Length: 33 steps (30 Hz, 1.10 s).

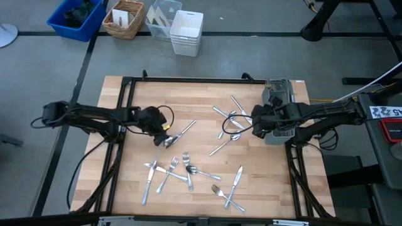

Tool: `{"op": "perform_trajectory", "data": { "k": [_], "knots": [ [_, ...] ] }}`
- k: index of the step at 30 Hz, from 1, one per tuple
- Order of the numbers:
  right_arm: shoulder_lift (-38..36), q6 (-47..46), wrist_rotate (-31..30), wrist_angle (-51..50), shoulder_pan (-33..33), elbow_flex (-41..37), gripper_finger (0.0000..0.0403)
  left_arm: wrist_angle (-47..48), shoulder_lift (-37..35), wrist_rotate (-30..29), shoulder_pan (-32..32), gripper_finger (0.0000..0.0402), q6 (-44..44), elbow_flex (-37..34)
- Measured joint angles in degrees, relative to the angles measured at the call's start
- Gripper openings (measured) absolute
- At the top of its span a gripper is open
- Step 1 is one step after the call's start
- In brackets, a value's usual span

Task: Sort silverware
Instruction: Put the spoon into the right section of the utensil holder

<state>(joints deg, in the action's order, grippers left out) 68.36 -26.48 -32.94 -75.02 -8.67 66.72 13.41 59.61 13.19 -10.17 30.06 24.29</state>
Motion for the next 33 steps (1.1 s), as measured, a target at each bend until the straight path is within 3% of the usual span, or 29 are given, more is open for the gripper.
{"op": "perform_trajectory", "data": {
  "k": [3, 8, 14, 16, 19, 24, 27, 33],
  "knots": [
    [0.00, 0.00, -0.27, -0.15, 0.00, 0.16, 0.0131, -8.85, -1.13, -0.24, 0.02, 0.0001, 1.20, 0.00],
    [-0.02, 0.02, -3.74, -0.09, 0.00, 3.31, 0.0131, -35.13, 0.50, -5.54, 0.40, 0.0001, -5.20, 0.07],
    [-1.79, -0.12, -10.32, 0.24, 0.00, 8.42, 0.0131, -67.90, 10.83, -9.60, 1.94, 0.0000, -18.76, 0.23],
    [-2.65, -0.48, -11.75, 1.75, 0.02, 9.48, 0.0131, -74.94, 15.26, -9.63, 2.36, 0.0000, -21.02, 1.35],
    [-3.85, -0.51, -10.63, 6.08, 0.07, 9.66, 0.0131, -80.54, 21.21, -10.21, 2.71, 0.0000, -24.73, 4.74],
    [-3.56, 0.07, -1.92, 13.97, 0.07, 9.66, 0.0131, -81.15, 29.05, -11.02, 2.71, 0.0000, -30.60, 12.61],
    [-3.07, 3.28, 2.48, 18.50, 0.07, 9.64, 0.0131, -81.85, 32.54, -11.06, 2.99, 0.0000, -33.72, 17.68],
    [-2.61, 12.50, 5.18, 27.26, 0.07, 9.64, 0.0131, -81.21, 37.36, -10.94, 4.68, 0.0000, -38.30, 24.57]
  ]
}}
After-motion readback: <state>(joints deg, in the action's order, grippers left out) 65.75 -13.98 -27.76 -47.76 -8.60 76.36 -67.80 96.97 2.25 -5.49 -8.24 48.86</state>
